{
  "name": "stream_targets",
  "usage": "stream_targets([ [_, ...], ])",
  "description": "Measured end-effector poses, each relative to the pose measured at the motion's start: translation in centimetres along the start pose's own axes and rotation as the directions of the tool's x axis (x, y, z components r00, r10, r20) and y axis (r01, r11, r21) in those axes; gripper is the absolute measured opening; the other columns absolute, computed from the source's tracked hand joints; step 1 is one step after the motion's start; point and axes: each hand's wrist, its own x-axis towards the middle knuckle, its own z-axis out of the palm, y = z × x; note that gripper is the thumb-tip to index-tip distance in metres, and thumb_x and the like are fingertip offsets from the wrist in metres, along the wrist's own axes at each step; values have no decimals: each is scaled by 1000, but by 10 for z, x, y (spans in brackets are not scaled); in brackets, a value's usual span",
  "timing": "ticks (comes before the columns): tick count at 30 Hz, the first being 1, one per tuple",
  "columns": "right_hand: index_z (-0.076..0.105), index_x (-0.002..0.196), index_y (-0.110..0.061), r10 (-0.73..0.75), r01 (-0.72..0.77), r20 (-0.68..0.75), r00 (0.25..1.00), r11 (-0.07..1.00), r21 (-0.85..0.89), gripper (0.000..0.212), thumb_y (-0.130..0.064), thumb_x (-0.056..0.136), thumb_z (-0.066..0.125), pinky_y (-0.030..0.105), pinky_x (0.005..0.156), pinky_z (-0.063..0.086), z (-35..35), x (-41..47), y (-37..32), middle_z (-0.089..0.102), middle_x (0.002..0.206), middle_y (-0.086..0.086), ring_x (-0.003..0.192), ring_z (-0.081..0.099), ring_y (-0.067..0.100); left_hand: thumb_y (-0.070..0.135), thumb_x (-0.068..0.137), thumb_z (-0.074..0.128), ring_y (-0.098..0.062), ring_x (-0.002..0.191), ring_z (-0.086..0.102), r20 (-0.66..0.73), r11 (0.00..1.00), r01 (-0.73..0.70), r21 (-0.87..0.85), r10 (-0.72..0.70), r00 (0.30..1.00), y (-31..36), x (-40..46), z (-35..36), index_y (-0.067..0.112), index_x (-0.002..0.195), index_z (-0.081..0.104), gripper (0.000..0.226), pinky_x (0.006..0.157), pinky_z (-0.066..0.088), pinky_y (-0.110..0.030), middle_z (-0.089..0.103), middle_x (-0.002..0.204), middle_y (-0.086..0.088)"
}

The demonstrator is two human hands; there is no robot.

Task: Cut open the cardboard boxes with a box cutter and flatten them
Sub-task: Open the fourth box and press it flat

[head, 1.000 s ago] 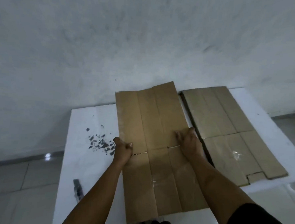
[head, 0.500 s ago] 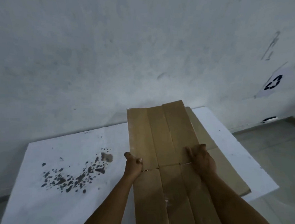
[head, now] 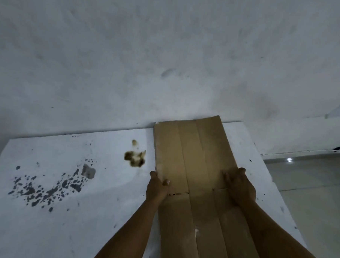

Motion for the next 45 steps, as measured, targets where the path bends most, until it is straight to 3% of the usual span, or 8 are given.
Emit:
stream_targets([
  [7, 44, 118, -6, -87, 87, -34, 996, 996, -22, 64, -65, 95, 37, 38, 64, 49, 16, 36, 7, 58, 107, 16, 85, 65, 34, 38, 92, 67, -36, 122, 50, -173, 983, 45, 176, -14, 985, 10, 12, 12, 8, 138, 40, 61, 92, 46, -43, 46, 133, -16],
  [12, 38, 136, -6, -72, 73, 21, 997, 995, -74, 78, -69, 93, 24, 46, 78, 56, 33, 38, 9, 52, 121, 19, 100, 60, 33, 31, 88, 73, -35, 121, 49, -207, 971, 51, 232, -2, 978, 12, 23, 15, 9, 136, 39, 63, 91, 49, -45, 44, 134, -15],
  [17, 38, 149, -9, -323, 322, 35, 946, 917, -235, 55, -38, 104, 29, 54, 98, 39, 40, 36, -5, 38, 150, 17, 129, 42, 39, 26, 97, 57, -27, 129, 40, -146, 795, -163, 585, 300, 943, 10, 20, 26, 26, 149, 31, 58, 95, 47, -38, 32, 149, -5],
  [22, -9, 158, -28, -289, 333, 244, 926, 929, -161, 85, -78, 92, 13, 55, 119, 3, 59, 27, -19, -7, 166, 4, 152, -4, 34, 29, 99, 54, -21, 137, 36, -23, 707, -304, 639, 413, 910, 3, 36, 19, 20, 151, 33, 57, 107, 41, -32, 33, 154, -2],
  [25, -17, 156, -29, -262, 301, 253, 931, 945, -129, 92, -82, 89, 18, 56, 118, -6, 58, 23, -27, -19, 165, 4, 151, -18, 31, 42, 102, 41, -24, 136, 42, 58, 625, -385, 679, 477, 877, -11, 40, 12, 18, 153, 32, 57, 104, 44, -32, 33, 155, -7],
  [32, -22, 154, -32, -255, 291, 223, 941, 946, -144, 95, -86, 85, 15, 56, 118, -5, 69, 27, -26, -19, 165, 3, 151, -16, 32, 71, 92, 24, -32, 146, 25, 171, 520, -426, 740, 467, 868, -17, 41, 9, 16, 155, 30, 84, 114, 32, -44, 24, 160, -13],
  [37, -13, 158, -25, -191, 264, 285, 939, 932, -247, 96, -83, 87, 17, 60, 118, 4, 55, 25, -37, -12, 166, 7, 152, -7, 34, 77, 86, 43, -32, 150, 2, 322, 576, -407, 709, 250, 913, -8, 43, -10, 27, 159, 6, 96, 119, 19, -47, -4, 166, -1],
  [45, 27, 153, -14, -169, 194, 143, 975, 964, -185, 70, -39, 92, 52, 48, 111, 28, 40, -25, -104, 22, 159, 8, 142, 25, 32, 61, 96, 47, -24, 153, 1, 281, 752, -436, 494, 337, 899, -48, 21, -84, 29, 159, 6, 82, 121, 17, -42, -6, 166, 5],
])
